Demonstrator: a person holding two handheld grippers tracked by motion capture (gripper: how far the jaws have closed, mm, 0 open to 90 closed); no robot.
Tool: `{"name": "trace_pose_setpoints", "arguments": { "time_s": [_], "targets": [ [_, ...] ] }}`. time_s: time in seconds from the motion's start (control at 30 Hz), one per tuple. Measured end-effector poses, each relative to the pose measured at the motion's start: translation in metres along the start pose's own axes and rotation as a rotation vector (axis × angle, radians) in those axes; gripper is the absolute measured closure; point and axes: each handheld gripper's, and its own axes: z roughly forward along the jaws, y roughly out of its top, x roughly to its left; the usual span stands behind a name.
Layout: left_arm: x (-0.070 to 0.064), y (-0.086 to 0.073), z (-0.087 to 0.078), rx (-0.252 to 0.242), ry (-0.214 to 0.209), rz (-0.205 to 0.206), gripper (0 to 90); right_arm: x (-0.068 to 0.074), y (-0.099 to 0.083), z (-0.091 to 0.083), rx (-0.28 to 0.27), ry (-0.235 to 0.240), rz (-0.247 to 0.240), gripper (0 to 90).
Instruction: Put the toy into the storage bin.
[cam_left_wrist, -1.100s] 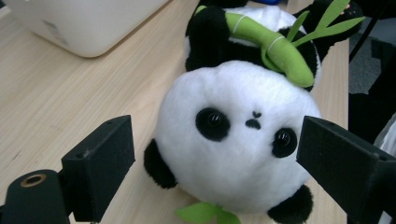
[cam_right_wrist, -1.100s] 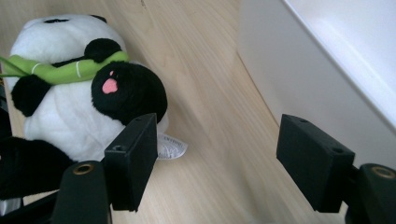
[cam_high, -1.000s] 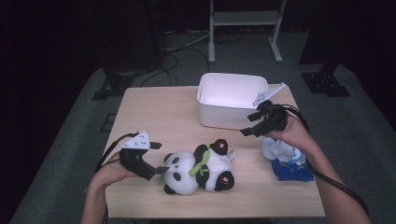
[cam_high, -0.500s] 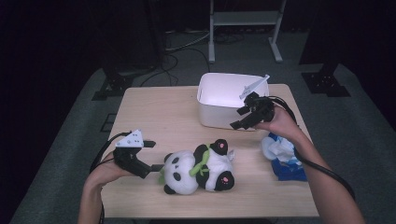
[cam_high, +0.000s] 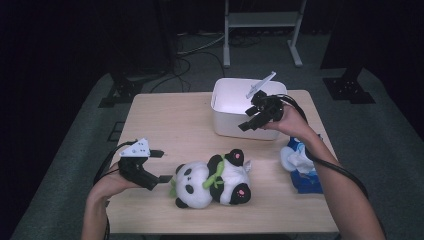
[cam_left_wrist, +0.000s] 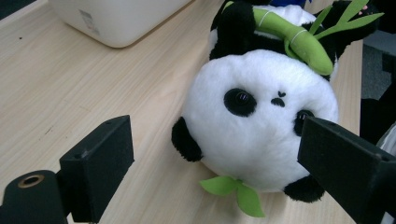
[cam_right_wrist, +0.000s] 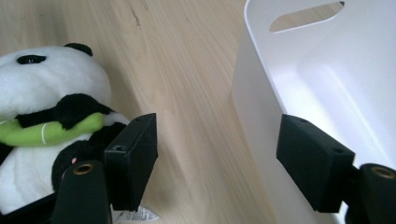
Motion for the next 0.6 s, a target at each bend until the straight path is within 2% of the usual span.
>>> {"name": "trace_pose_setpoints", "arguments": {
  "time_s": [0.23,0.43,0.53,0.6],
  "targets": [
    [0.002,-0.002,-0.002,-0.001,0.001,-0.006,8.9,-0.012,0.009,0.011,0.026,-0.012,-0.009,31.0],
    [0.003,-0.002,-0.002,-0.006,0.001,-0.011,8.7,-0.024,0.011,0.020,0.062,-0.032,-0.021,37.5],
    [0.004,-0.002,-0.002,-0.009,0.002,-0.013,8.7,-0.029,0.011,0.024,0.072,-0.035,-0.034,45.9],
    [0.004,-0.002,-0.003,-0.011,0.004,-0.012,8.7,-0.032,0.012,0.027,0.087,-0.029,-0.050,55.1]
  ]
}}
